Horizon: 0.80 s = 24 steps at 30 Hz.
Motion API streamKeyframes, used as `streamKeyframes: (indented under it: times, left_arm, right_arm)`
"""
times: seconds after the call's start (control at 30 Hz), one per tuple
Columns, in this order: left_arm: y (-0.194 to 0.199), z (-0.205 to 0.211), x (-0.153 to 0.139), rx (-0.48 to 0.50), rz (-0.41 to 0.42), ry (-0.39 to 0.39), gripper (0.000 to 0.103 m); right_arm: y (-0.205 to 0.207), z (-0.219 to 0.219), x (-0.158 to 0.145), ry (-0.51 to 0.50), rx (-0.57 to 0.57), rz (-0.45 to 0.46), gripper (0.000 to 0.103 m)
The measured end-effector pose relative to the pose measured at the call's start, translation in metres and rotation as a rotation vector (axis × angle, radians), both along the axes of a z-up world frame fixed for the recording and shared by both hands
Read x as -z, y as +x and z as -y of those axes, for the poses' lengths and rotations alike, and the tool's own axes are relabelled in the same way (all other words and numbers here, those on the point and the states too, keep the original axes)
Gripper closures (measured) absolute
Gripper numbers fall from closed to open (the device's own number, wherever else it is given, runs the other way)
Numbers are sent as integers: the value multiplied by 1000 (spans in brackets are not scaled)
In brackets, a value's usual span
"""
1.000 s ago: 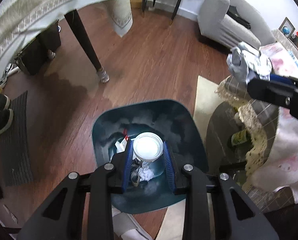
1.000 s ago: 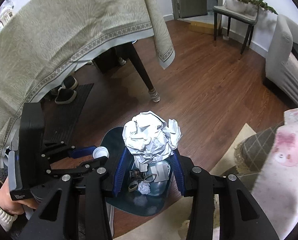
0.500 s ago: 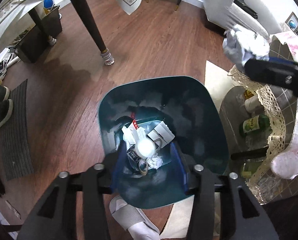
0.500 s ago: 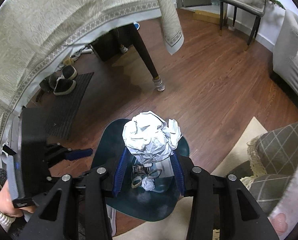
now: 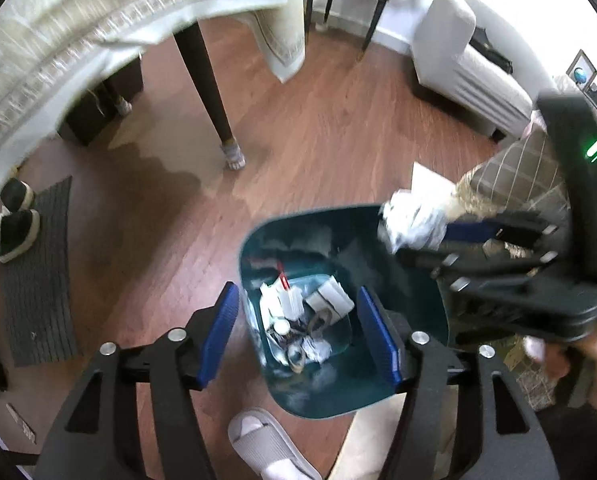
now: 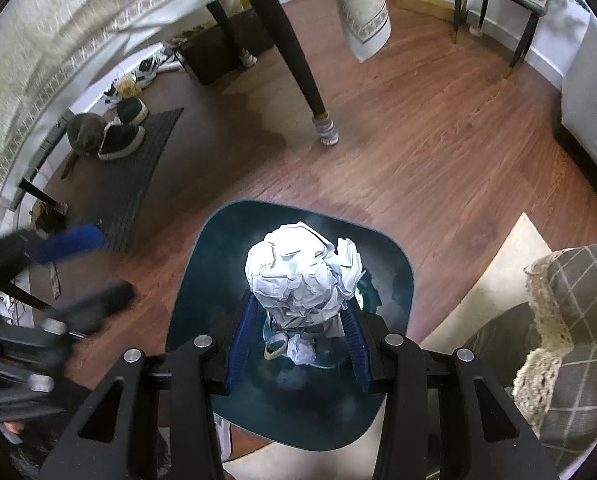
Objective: Collect trash
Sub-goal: 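Carry both items over the teal bin and open both tools to drop them, then bring both open tools back over the table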
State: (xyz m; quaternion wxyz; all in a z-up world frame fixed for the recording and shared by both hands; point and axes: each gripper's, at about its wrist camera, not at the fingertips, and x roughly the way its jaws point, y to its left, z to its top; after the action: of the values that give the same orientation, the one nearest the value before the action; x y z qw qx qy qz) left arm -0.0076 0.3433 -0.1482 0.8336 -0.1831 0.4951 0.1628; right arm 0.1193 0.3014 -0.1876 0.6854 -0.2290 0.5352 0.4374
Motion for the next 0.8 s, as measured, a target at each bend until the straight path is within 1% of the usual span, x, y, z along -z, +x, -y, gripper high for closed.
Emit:
streamKeyframes:
  times: [0.07, 0.2, 0.33, 0.37, 0.4, 0.43, 0.53, 0.6, 0.8]
  left_arm:
    - [-4, -1, -13, -4, 26, 27, 35]
    - [-12, -7, -35, -28, 88, 18, 32]
    - [-17, -13, -56, -42, 135, 47, 30]
    - [-18, -14, -61, -45, 144, 58, 30]
    - [-18, -17, -66, -55, 156, 66, 29]
    - [-19, -18, -68, -61, 165, 64, 29]
    - [-20, -21, -74, -75, 182, 49, 29]
    - [-19, -19, -79, -73, 188, 59, 29]
    - [-12, -10, -96, -64, 225, 61, 28]
  right_arm:
    - [-2, -2, 8, -19, -4, -6, 60]
    - [-7, -4, 25, -70, -20, -23, 60]
    - [-12, -5, 33, -102, -39, -30, 58]
    - [-12, -4, 34, -111, -45, -31, 55]
    - [-13, -4, 36, -119, -52, -32, 49]
    - [-15, -3, 37, -131, -56, -21, 47]
    - [-16, -1, 37, -149, -63, -11, 46]
    - [-15, 1, 35, -148, -59, -8, 46]
    - [-11, 13, 13, -95, -57, -1, 46]
